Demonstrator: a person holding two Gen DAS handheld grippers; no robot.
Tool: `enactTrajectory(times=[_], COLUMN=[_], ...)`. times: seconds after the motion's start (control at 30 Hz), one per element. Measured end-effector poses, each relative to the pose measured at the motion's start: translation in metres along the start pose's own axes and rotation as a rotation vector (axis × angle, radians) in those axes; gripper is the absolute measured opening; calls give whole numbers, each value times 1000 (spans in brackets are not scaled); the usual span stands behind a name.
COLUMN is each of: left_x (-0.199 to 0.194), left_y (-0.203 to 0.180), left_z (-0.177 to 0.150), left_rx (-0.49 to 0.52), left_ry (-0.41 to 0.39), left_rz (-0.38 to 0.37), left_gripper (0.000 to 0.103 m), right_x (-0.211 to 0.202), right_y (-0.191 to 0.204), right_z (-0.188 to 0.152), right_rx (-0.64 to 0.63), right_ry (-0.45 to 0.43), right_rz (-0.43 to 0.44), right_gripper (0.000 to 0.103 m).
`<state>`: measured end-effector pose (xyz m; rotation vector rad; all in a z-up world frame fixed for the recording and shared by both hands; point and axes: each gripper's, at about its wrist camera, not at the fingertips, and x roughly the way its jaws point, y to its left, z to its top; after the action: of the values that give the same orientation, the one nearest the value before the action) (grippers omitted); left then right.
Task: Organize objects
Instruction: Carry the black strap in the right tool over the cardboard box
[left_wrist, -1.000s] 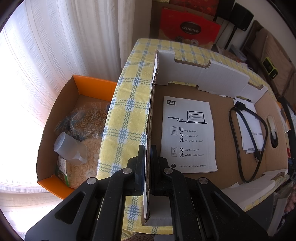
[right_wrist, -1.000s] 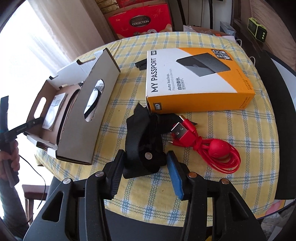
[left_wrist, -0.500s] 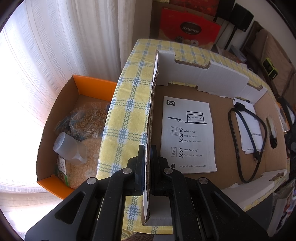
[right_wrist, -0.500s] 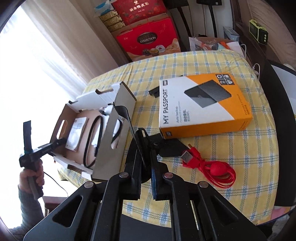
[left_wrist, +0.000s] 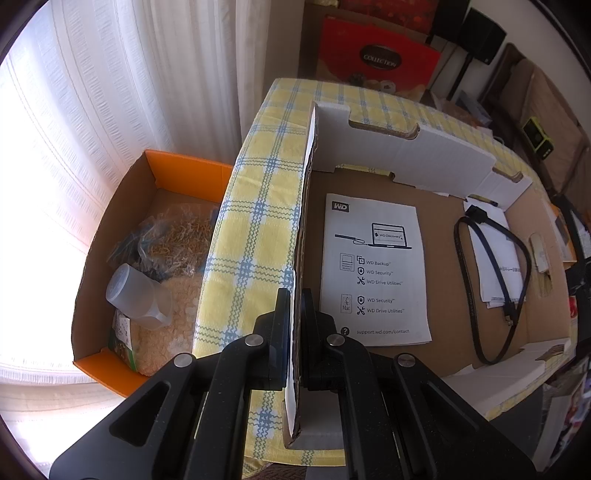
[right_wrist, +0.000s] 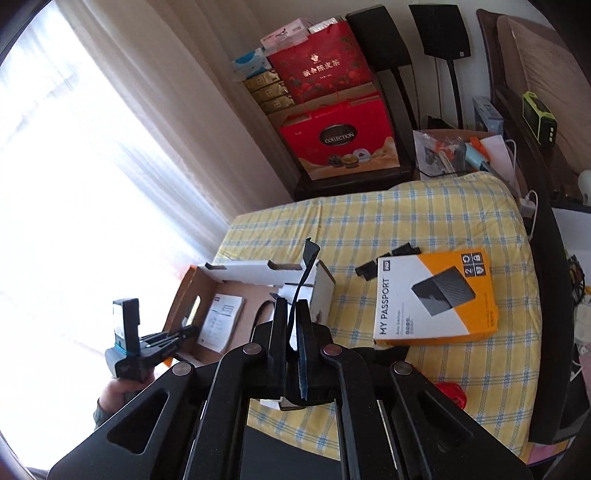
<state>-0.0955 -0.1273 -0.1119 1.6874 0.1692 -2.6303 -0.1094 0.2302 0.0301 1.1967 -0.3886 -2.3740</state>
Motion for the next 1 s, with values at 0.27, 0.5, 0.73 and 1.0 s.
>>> enactTrajectory(times=[0.27, 0.5, 0.73, 1.0], left_x=[0, -2, -2, -3], left_y=[0, -2, -2, -3], left_z=[0, 2, 2, 3], left_rx=[0, 2, 0, -1], left_ry=[0, 1, 1, 1], left_rz=[0, 1, 0, -2], left_gripper=[4, 4, 4, 4], right_x=[-8, 7, 24, 93], right_y=[47, 85, 115, 89], right_z=[27, 37, 39, 6], right_rx=[-68, -112, -167, -116], right_ry=[-24, -6, 19, 192], right_rz=[69, 129, 160, 127], right_gripper=[3, 3, 3, 3])
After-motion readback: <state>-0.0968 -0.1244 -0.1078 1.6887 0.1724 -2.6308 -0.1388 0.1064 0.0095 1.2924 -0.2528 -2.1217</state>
